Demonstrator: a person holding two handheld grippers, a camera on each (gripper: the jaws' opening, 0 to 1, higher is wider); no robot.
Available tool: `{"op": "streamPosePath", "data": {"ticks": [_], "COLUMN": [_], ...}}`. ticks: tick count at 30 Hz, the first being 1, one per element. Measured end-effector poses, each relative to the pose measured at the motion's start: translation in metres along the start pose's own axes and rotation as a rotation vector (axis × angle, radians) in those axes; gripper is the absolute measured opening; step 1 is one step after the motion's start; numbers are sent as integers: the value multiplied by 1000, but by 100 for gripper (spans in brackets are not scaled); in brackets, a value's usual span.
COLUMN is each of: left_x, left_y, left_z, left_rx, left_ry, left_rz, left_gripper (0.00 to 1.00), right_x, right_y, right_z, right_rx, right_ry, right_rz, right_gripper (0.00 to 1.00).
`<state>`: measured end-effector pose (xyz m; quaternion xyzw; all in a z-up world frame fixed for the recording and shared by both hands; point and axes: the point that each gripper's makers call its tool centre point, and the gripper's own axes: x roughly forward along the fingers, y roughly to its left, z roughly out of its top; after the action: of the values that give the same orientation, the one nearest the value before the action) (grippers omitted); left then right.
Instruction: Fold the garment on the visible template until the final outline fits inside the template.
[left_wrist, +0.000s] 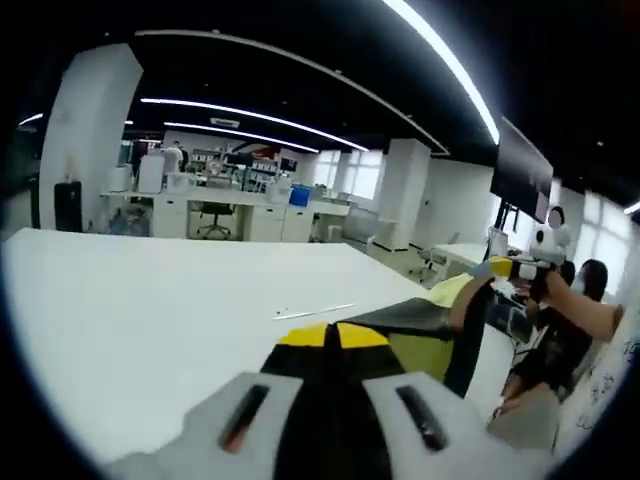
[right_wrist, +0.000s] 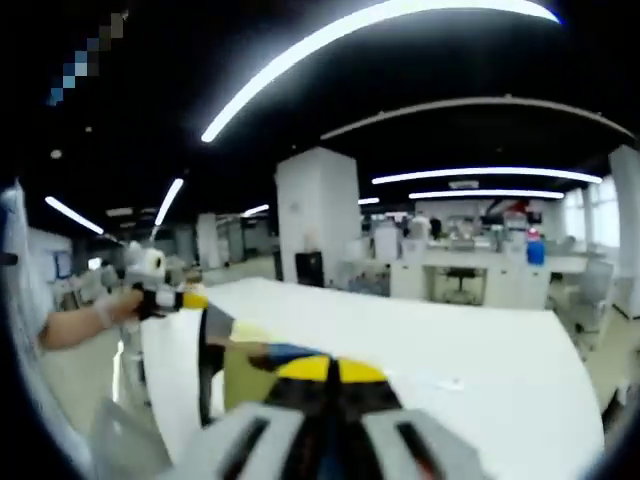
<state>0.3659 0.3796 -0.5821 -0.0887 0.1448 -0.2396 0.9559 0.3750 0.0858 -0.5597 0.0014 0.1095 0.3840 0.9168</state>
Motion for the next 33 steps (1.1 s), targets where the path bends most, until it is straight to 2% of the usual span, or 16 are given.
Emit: {"op": "streamPosePath", "data": {"ticks": [1,4,5,12,13,15,16,19,21,24,27,33], "left_x": [5,24,29,70,77,89,98,121,134,146,153,175], "left_y": [1,21,23,54,52,60,66,90,96,110,116,140], "left_z": [-7,-24,-29,-58,-64,-71,-79,-97,-104,-119,-130,-154], "left_rx": [-18,-19,-29,-66,-73,-77,-82,-100,-107,-121,-130,-173], "left_ry": [15,57,67,115,123,131,152,194,208,237,256,299], "left_rz": [-7,9,10,41,44,48,52,73,76,91,105,147], "left_gripper": [0,0,0,0,0,0,0,0,0,0,0,0], "right_x": [6,22,27,81,87,102,111,130,144,155,173,191], "right_y": [-4,-14,-18,-57,-62,-73,-81,-94,-105,-110,-123,-132], "right_z": [-6,-22,-28,-63,-69,-85,-97,-117,-134,-151,-172,-198], "right_rx": [7,46,64,84,92,96,104,126,123,134,154,206], "right_ry": [3,33,59,147,165,206,239,278,316,350,395,440], "right_rz": [0,3,-5,-1,-5,-4,-6,-8,-11,-10,-14,-27], "right_gripper": [0,0,0,0,0,0,0,0,0,0,0,0]}}
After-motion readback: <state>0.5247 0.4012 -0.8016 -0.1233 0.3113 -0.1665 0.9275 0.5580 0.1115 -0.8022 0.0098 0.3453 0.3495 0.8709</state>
